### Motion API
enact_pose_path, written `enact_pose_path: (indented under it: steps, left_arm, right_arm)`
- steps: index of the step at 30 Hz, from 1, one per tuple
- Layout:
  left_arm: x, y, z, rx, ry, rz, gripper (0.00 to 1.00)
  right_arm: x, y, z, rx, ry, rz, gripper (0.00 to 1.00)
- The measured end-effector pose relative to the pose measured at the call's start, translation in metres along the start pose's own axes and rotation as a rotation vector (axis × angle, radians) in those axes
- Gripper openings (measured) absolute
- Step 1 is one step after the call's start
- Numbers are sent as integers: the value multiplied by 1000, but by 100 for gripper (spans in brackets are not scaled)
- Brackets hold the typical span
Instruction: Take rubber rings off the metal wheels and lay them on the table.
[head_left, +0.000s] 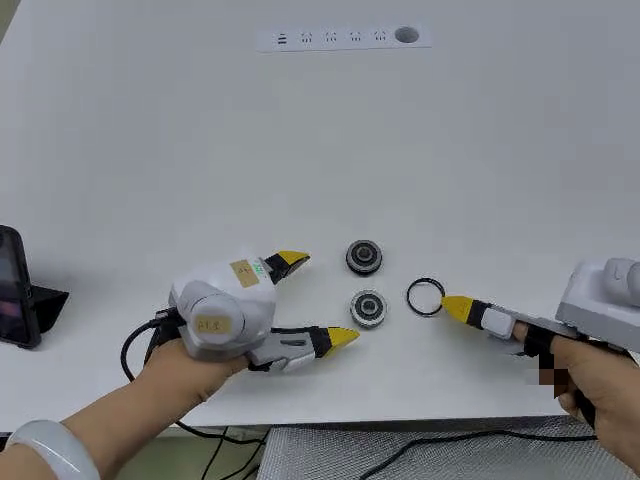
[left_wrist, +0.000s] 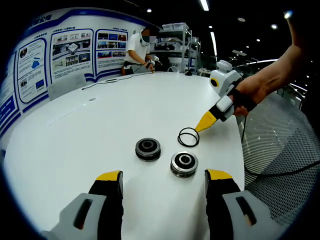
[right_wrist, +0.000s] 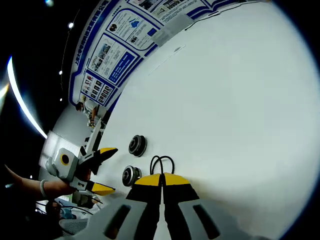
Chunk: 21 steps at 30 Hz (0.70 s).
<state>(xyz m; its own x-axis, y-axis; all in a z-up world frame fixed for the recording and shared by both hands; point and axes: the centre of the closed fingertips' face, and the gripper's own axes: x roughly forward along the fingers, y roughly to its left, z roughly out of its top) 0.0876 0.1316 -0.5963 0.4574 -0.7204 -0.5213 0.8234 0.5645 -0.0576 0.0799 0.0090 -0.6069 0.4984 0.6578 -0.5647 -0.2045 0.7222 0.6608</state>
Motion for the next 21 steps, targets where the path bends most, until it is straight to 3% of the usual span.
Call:
enact_pose_path:
  steps: [4, 12, 15, 17, 21]
  left_arm:
    - [0, 0, 0, 0, 3, 1, 67]
    - [-1, 0, -1, 0, 4, 0, 67]
    - [-1, 1, 0, 1, 2, 2, 66]
    - [-1, 1, 1, -1, 0, 3, 66]
    - [1, 4, 4, -5, -4, 7, 64]
  right_arm:
    - [0, 0, 2, -42, 0, -13, 3]
    - [-3, -6, 10, -194, -13, -61, 11]
    - [-3, -1, 12, -226, -25, -51, 18]
    - [-1, 7, 18, -293, -53, -29, 25]
    - [3, 20, 15, -327, -45, 8, 37]
